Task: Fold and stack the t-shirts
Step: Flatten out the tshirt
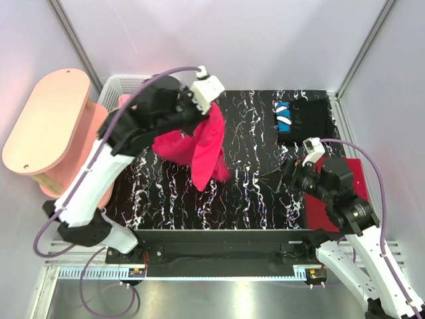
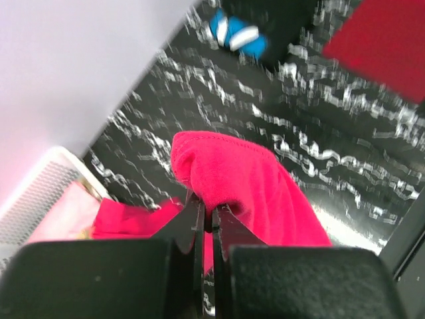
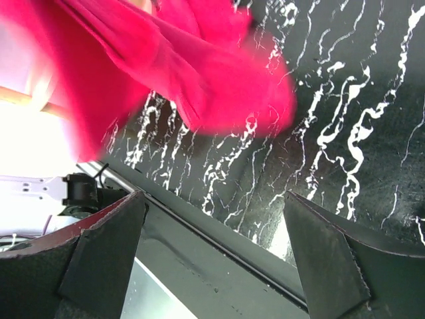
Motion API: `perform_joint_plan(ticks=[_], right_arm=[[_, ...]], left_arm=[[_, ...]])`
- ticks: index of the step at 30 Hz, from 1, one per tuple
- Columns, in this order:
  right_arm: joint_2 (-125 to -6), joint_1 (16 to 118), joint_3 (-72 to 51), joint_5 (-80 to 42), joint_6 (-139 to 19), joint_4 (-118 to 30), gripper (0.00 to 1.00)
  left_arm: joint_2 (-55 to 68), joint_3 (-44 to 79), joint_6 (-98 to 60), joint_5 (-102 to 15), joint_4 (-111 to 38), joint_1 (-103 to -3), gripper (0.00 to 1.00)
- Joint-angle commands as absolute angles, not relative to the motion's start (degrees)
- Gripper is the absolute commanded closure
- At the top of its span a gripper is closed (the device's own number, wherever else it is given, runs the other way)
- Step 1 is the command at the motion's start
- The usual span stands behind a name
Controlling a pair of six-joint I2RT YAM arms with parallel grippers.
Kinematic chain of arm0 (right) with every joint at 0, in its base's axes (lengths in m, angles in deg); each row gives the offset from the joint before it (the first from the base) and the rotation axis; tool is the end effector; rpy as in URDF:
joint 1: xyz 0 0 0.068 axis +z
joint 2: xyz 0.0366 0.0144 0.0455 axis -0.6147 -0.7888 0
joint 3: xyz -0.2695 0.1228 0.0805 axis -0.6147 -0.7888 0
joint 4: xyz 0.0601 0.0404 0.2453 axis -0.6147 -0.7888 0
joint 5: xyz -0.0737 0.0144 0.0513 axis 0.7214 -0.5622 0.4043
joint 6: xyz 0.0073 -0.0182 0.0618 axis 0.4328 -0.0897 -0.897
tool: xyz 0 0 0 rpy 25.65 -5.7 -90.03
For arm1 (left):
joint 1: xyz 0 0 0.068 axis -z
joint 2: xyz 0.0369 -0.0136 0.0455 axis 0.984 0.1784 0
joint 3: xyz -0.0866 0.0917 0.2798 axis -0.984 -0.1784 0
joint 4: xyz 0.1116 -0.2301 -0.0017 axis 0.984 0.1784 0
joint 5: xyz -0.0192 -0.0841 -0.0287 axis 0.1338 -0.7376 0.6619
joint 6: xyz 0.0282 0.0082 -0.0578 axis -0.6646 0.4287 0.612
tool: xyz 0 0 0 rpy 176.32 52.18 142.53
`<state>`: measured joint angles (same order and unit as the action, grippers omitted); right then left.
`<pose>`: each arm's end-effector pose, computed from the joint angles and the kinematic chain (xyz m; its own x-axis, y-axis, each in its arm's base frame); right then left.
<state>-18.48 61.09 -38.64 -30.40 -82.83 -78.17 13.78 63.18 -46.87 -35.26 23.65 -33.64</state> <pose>0.0891 0.0561 0.3509 -0.6146 0.2453 -0.7497 -0.4006 0.7217 0.5645 0.1805 -0.1877 0.5480 -0.0527 0.4650 -0.8837 0.7669 0.5857 0.2624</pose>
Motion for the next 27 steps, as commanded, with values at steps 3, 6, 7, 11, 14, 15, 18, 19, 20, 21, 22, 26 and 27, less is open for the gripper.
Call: perform_joint_plan(ticks=[3,6,7,11,14,15,18,19,20,21,22,26,27], right_arm=[[-16.73,61.40,-38.18,-30.68,-83.24,-77.31,0.07],[-17.08,61.31,-37.56,-30.51,-82.63,-77.92,0.07],[-17.26,61.31,-37.47,-30.51,-82.37,-78.01,0.07],[-17.61,61.40,-37.56,-30.86,-82.36,-77.84,0.07],[-17.44,61.31,-38.00,-31.30,-82.45,-77.49,0.07],[-17.35,61.31,-38.26,-31.74,-82.62,-77.14,0.07],[-17.70,61.31,-38.88,-33.31,-82.80,-75.30,0.08],[-17.87,61.40,-39.05,-33.84,-82.98,-74.59,0.08],[-18.05,61.31,-39.40,-34.46,-82.98,-73.80,0.08],[-18.57,61.31,-39.75,-36.12,-83.24,-71.88,0.08],[-18.84,61.31,-40.10,-37.00,-83.15,-70.64,0.09],[-20.51,61.40,-43.79,-40.70,-82.89,-63.27,0.11],[-21.82,61.40,-44.50,-42.71,-82.63,-61.86,0.12]], left_arm=[[16.21,70.07,-47.56,-34.21,22.19,-31.91,1.00],[16.21,72.45,-47.21,-37.46,22.63,-31.82,1.00],[16.12,72.02,-47.03,-38.69,22.80,-31.82,1.00],[16.04,68.24,-45.89,-44.49,24.47,-29.81,1.00],[16.47,66.56,-45.89,-44.68,24.82,-28.22,1.00],[16.65,66.56,-45.80,-44.76,24.91,-28.04,1.00],[16.74,67.18,-45.80,-45.03,25.09,-27.60,1.00],[16.91,67.53,-45.80,-45.20,25.09,-27.60,1.00],[17.00,67.70,-45.72,-45.29,25.09,-27.51,1.00],[17.00,67.79,-45.80,-45.29,25.09,-27.43,1.00],[17.00,67.79,-45.80,-45.21,25.18,-27.34,1.00],[17.35,67.79,-45.80,-45.38,25.44,-27.08,1.00],[17.53,67.88,-45.80,-45.29,25.35,-26.99,1.00]])
